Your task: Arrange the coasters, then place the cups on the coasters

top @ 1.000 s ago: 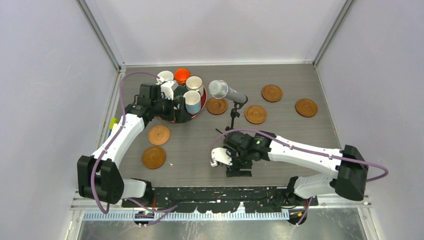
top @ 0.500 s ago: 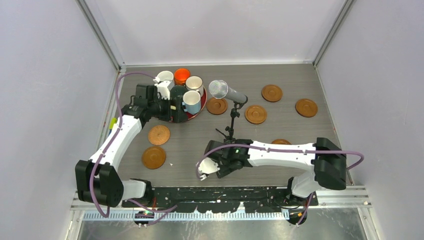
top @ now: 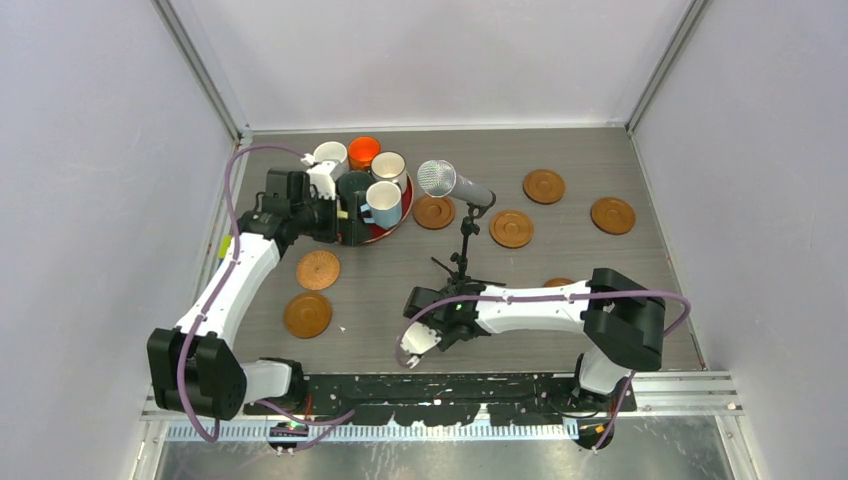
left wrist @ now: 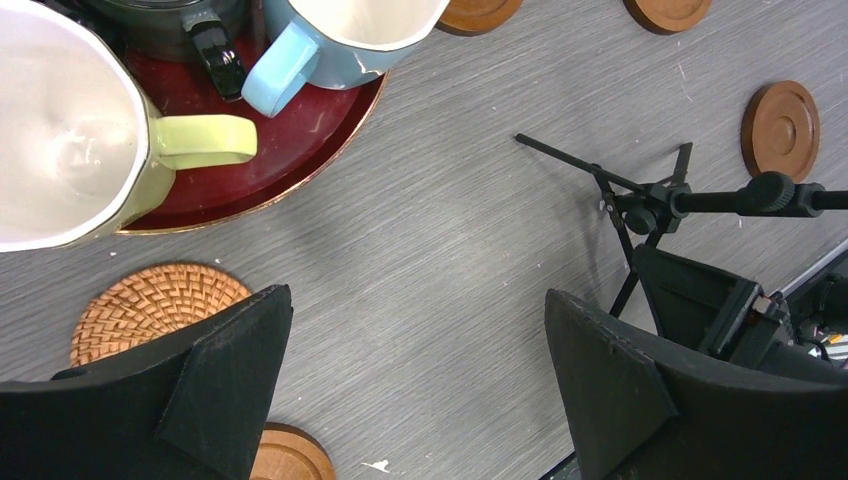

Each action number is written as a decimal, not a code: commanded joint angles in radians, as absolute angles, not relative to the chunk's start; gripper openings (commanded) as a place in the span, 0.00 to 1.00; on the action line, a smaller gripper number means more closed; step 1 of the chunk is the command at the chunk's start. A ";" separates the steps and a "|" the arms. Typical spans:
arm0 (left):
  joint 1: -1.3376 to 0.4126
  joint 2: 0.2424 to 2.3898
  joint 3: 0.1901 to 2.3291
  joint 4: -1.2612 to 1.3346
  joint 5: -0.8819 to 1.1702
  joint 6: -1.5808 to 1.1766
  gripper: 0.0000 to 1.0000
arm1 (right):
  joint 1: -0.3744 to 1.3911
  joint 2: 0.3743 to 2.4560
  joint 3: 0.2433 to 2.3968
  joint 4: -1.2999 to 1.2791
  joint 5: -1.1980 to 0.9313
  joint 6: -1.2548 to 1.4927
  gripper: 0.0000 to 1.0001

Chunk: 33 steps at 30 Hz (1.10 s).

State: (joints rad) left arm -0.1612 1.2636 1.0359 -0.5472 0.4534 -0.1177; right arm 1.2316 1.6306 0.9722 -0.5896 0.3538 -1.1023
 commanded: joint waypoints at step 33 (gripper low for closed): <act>-0.141 1.242 1.085 -0.527 0.476 -0.084 0.99 | 0.707 1.755 0.980 -0.435 0.276 -1.546 0.53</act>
State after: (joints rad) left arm -0.1482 1.2343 1.0431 -0.5518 0.4557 -0.0959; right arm 0.7624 1.7245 0.9386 -0.4522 0.3004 -1.4841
